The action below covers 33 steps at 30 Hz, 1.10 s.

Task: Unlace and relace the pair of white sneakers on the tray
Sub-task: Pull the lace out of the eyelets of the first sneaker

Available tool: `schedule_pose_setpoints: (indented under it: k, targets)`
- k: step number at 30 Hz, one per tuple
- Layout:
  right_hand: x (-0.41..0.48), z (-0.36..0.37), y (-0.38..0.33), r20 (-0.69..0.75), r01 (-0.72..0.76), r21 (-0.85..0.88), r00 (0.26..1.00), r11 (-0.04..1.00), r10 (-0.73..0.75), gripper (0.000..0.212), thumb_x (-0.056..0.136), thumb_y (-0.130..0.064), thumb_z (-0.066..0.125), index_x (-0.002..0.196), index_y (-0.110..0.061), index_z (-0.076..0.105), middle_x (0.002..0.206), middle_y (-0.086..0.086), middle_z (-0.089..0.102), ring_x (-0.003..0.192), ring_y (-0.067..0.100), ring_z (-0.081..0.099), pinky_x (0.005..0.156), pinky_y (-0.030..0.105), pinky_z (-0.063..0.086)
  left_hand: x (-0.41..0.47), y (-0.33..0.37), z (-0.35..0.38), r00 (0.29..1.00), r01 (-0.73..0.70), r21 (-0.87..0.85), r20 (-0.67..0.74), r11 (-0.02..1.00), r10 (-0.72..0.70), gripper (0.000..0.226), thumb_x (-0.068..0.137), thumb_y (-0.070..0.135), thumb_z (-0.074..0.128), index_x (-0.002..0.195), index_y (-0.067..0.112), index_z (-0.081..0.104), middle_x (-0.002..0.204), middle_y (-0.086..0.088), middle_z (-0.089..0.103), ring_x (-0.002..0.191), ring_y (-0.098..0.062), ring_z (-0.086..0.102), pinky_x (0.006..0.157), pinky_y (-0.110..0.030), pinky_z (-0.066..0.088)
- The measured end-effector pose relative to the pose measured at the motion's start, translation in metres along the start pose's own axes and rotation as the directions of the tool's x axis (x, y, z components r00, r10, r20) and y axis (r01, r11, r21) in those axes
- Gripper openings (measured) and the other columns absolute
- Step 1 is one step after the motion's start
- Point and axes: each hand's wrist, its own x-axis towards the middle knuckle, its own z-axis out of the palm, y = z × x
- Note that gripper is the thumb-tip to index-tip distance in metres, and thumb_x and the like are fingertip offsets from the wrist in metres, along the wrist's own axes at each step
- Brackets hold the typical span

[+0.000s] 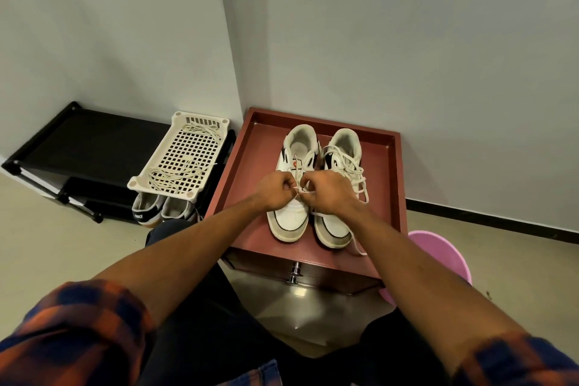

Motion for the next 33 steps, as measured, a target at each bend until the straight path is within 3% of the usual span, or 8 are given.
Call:
schedule_pose_setpoints:
  k: [4,8,11,15,19,22,28,33]
  targets:
    - [-0.001,0.008,0.005,0.048,-0.072,0.123,0.997,0.99,0.067,0.021,0.081,-0.041,0.082,0.076,-0.023,0.072,0.076,-0.006,0.073,0.076,0.016,0.066,0.07,0.032,0.052,0.0,-0.001,-0.002,1.0,0.006,-0.023,0.007,1.0,-0.006,0.007,0.088,0.006,0.062,0.088,0.008,0.068,0.086,-0.004,0.069,0.079,-0.019,0.062,0.068,-0.027,0.048]
    - [-0.002,-0.02,0.034,0.326,-0.049,0.086,0.945,0.995,0.018,0.021,0.074,-0.021,0.084,0.06,-0.016,0.068,0.063,-0.002,0.069,0.062,0.015,0.063,0.066,0.032,0.05,0.002,0.0,0.001,0.999,0.047,-0.066,-0.005,0.997,-0.047,0.011,0.088,0.005,0.059,0.084,0.014,0.065,0.082,0.002,0.066,0.078,-0.014,0.061,0.06,-0.018,0.042]
    - [-0.01,-0.046,0.063,0.519,-0.139,-0.015,0.845,0.99,0.127,0.022,0.069,-0.008,0.076,0.054,-0.015,0.061,0.053,-0.002,0.055,0.053,0.014,0.048,0.055,0.025,0.04,0.002,0.001,0.004,0.998,0.069,-0.081,-0.01,0.994,-0.07,0.012,0.087,0.004,0.057,0.084,0.012,0.066,0.08,0.004,0.065,0.077,-0.013,0.061,0.063,-0.02,0.045]
    - [-0.026,-0.075,0.095,0.68,-0.174,-0.283,0.657,0.943,0.325,0.022,0.072,-0.013,0.085,0.06,-0.016,0.067,0.06,-0.005,0.062,0.058,0.012,0.054,0.056,0.022,0.044,0.002,0.001,0.004,0.998,0.042,-0.035,-0.038,0.999,-0.043,0.012,0.084,0.007,0.059,0.079,0.016,0.064,0.081,0.006,0.065,0.083,-0.017,0.064,0.069,-0.028,0.051]
    - [-0.027,-0.07,0.097,0.423,-0.212,-0.171,0.866,0.962,0.266,0.023,0.076,-0.04,0.083,0.065,-0.024,0.071,0.062,-0.013,0.066,0.065,0.011,0.062,0.064,0.027,0.049,0.001,0.002,0.007,0.994,-0.068,0.108,-0.078,0.992,0.077,0.013,0.087,0.015,0.058,0.095,0.014,0.069,0.093,0.001,0.061,0.082,-0.017,0.06,0.069,-0.025,0.043]
    - [-0.018,-0.06,0.065,0.187,-0.205,-0.032,0.96,0.978,0.208,0.018,0.083,-0.041,0.076,0.071,-0.028,0.071,0.073,-0.014,0.069,0.079,0.013,0.067,0.072,0.03,0.051,0.003,0.006,0.005,0.991,-0.086,0.183,-0.081,0.979,0.103,0.023,0.092,0.018,0.058,0.109,0.011,0.071,0.098,-0.003,0.063,0.086,-0.02,0.062,0.073,-0.027,0.046]
    - [0.019,-0.008,-0.023,0.043,-0.35,0.201,0.936,0.915,0.349,0.058,0.085,-0.065,0.063,0.056,-0.015,0.056,0.057,0.003,0.06,0.059,0.023,0.061,0.057,0.032,0.044,0.006,-0.008,-0.004,0.998,-0.037,0.131,-0.04,0.991,0.042,0.012,0.091,0.01,0.055,0.095,0.013,0.065,0.092,-0.004,0.067,0.08,-0.02,0.061,0.065,-0.026,0.043]
    - [0.027,0.002,-0.02,-0.035,-0.483,0.308,0.855,0.82,0.517,0.041,0.079,-0.053,0.073,0.072,-0.014,0.06,0.072,0.004,0.064,0.077,0.028,0.067,0.056,0.028,0.038,0.001,0.003,0.004,0.983,0.179,-0.39,0.039,0.903,-0.178,0.022,0.091,-0.002,0.055,0.077,0.013,0.06,0.074,-0.001,0.06,0.064,-0.011,0.053,0.051,-0.015,0.041]
